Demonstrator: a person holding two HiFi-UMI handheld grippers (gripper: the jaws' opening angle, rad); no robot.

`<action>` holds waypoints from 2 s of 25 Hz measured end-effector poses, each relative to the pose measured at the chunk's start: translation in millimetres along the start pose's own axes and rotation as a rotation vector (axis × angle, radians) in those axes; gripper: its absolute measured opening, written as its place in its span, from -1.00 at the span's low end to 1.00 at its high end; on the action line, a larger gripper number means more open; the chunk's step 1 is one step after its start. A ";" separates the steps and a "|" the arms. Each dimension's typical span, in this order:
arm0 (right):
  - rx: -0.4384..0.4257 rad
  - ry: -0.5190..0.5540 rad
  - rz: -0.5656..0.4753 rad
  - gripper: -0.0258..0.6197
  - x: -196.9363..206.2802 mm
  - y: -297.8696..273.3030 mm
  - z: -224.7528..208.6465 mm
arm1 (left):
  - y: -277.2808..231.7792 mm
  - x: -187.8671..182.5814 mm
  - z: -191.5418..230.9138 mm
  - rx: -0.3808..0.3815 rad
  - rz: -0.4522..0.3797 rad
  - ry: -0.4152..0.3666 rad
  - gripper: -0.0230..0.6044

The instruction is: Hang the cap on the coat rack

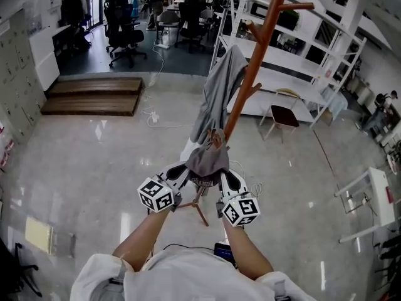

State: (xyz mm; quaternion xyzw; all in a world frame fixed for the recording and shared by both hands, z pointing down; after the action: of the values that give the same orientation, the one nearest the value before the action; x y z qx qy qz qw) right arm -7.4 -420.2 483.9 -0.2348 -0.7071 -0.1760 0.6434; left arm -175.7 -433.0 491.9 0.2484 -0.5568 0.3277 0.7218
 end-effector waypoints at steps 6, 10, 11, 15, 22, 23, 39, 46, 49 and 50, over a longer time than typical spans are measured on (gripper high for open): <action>-0.002 0.039 0.038 -0.83 12.1 -19.1 1.3 | -0.1 10.8 20.4 -0.033 0.006 0.032 -0.83; 0.012 0.025 0.053 -0.83 19.4 -26.7 -0.9 | -5.1 18.2 30.1 -0.048 0.013 0.045 -0.83; 0.018 0.016 0.057 -0.83 20.7 -27.5 -2.0 | -7.2 19.9 31.4 -0.049 0.017 0.047 -0.83; 0.045 -0.012 0.073 -0.83 26.3 -30.2 -7.8 | -17.0 26.2 35.7 -0.046 0.033 0.051 -0.83; 0.098 -0.006 0.122 -0.83 40.6 -36.8 -27.4 | -44.1 36.8 45.9 -0.030 0.070 0.063 -0.83; 0.106 -0.010 0.128 -0.83 42.5 -38.0 -29.7 | -47.1 38.5 46.9 -0.027 0.076 0.065 -0.83; 0.229 -0.027 0.238 -0.83 79.2 -45.6 -66.5 | -91.4 76.9 58.0 0.008 0.184 0.109 -0.83; 0.248 0.000 0.264 -0.83 86.2 -55.6 -77.4 | -107.4 87.1 66.0 -0.003 0.215 0.127 -0.83; 0.243 0.003 0.276 -0.83 87.1 -58.5 -80.9 | -111.2 87.2 68.1 -0.013 0.232 0.106 -0.83; 0.239 0.001 0.281 -0.83 87.9 -59.4 -82.5 | -112.3 87.4 68.8 -0.018 0.239 0.095 -0.83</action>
State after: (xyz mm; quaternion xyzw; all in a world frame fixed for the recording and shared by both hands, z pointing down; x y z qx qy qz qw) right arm 22.3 -505.6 583.4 -0.2529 -0.6830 0.0010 0.6853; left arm -121.2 -540.0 594.8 0.1579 -0.5506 0.4179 0.7052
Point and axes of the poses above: the fingertips, and each gripper's own axes: y backward along the fingers, z to its left, x out of its underside, the point moved 4 cm from there along y, backward along the fingers, and after that the axes turned 11 degrees about z, right-handed, at the moved point
